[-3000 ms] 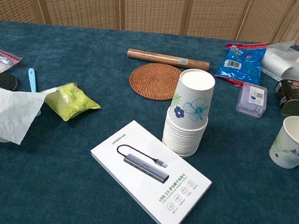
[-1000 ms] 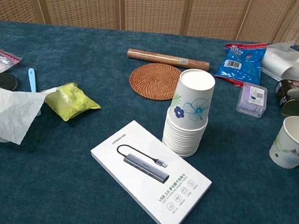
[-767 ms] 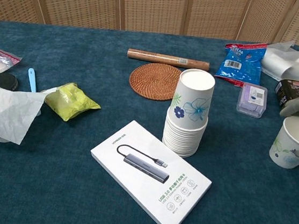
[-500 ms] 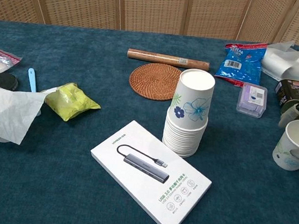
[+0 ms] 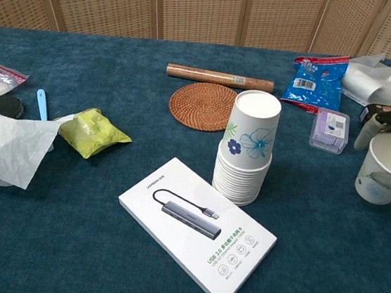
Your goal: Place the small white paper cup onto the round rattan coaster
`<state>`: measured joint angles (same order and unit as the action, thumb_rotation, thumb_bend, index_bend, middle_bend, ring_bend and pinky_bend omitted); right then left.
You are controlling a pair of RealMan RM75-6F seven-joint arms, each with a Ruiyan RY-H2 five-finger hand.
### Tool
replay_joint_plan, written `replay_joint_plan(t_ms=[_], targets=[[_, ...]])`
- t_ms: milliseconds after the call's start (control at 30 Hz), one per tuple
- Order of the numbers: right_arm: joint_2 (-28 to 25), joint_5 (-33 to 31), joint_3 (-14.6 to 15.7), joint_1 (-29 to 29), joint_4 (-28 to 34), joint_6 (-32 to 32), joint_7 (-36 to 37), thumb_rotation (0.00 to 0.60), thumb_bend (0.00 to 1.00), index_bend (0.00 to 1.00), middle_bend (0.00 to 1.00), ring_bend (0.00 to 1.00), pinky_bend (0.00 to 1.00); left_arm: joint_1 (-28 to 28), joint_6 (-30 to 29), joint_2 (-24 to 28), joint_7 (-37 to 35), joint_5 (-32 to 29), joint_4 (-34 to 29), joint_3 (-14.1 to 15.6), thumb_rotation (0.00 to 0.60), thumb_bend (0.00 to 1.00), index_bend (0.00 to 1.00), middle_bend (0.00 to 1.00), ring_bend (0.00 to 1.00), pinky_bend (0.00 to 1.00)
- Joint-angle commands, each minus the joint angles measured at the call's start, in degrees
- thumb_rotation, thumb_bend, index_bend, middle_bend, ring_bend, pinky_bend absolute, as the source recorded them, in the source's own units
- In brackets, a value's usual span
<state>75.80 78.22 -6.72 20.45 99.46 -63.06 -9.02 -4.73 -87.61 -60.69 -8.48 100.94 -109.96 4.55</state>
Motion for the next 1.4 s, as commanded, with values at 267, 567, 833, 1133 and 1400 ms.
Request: replay_joint_plan(t_ms=[267,567,833,1133,1400], targets=[[-4.9,-6.3,-6.7,8.7,5.8,8.9,2.5,0.600,0.37,0.42,0.35,0.31,0.65,0.3,-0.7,0.3,0.1,0.6,-0.1,0.2,0.600,0.46,0.09,0.00,0.00,0.00],[-3.5,-12.2,-10.4,15.8,4.6,14.0,3.0,0.600,0.37,0.41,0.35,0.31,0.64,0.9,-1.9,1.2,-0.7,0.5,0.3,0.3,0.600,0.46,0.09,0.00,0.00,0.00],[-0.9,-17.8,-12.8,22.5,1.4,18.6,3.5,0.600,0.37,0.41,0.34,0.31,0.64,1.2,-2.5,1.5,-1.7,0.1,1.1,0.2,0.600,0.46,0.09,0.00,0.00,0.00],[2.2,-21.5,-13.7,27.4,-3.9,20.0,4.4,0.600,0.37,0.41,0.34,0.31,0.64,1.3,-2.7,1.8,-2.0,-0.6,1.4,-0.1,0.600,0.46,0.09,0.00,0.00,0.00],[5.1,-24.4,-14.0,32.0,-10.4,23.5,5.4,0.600,0.37,0.41,0.34,0.31,0.64,1.1,-1.8,1.4,-2.1,-1.8,1.9,-0.5,0.600,0.46,0.09,0.00,0.00,0.00]])
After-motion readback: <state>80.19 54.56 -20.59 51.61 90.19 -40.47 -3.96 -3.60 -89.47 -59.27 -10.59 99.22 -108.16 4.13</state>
